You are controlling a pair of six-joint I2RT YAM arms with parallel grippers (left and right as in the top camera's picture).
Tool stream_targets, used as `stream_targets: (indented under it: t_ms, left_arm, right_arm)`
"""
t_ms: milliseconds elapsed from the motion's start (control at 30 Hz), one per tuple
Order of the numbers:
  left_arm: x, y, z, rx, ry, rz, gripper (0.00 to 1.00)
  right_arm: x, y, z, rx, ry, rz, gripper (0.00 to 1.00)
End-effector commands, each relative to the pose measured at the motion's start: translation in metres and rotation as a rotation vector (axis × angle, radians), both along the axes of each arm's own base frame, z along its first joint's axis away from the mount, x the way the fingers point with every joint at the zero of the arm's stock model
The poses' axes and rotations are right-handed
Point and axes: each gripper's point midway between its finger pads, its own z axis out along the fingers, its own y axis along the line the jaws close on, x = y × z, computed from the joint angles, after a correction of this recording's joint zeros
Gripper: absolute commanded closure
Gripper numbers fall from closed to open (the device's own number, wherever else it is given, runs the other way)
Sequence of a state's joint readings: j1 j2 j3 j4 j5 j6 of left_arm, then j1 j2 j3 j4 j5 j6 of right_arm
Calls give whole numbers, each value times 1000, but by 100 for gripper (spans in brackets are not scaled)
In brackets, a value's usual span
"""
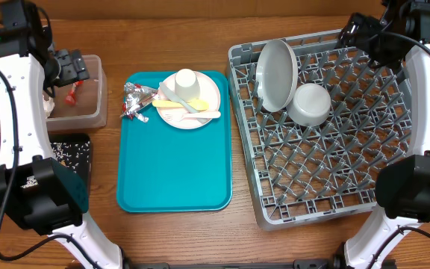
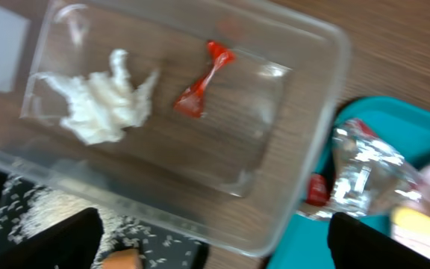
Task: Sort waste into correct bins and load items into the dishwasher rack
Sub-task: 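Grasp the silver foil wrapper on the teal tray with the left gripper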
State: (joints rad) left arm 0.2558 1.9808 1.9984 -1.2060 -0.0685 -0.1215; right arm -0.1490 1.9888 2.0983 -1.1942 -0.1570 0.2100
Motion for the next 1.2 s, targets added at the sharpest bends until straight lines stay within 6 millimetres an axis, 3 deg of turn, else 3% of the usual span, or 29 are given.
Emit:
stream_targets:
  t_ms: [0,67,133,267,333,533,667,800,1167]
  left_arm:
    - [14,-51,12,-111,-50,-145,13]
    - [15,-74,10,-138,-38,-194,24]
    - [15,-96,9,-128,-26,-269,27]
    - [17,-129,4,-29,6,-462,12]
    - [18,-134,-4,62,50,-524,12]
    - [17,-157,-53,82,189,-742,7]
    - [18,-153,-91,102,289,-773,5]
    - [22,-151,-116,107,328,-788,4]
    - [46,-148,-124,200,278,-940,1]
  right_arm:
    - [-1,1,23,-4,-56,-4,0]
    - [0,1,23,-4,-57,-4,0]
    - [-1,1,23,-4,-56,-4,0]
    - [0,1,23,-4,-57,-4,0]
    - [0,1,23,-4,-57,-4,0]
    - [-1,1,23,-4,-56,-4,0]
    - [0,1,23,-4,-57,-4,0]
    - [0,1,23,-4,-57,-4,0]
    - [0,1,23,-4,-57,-4,0]
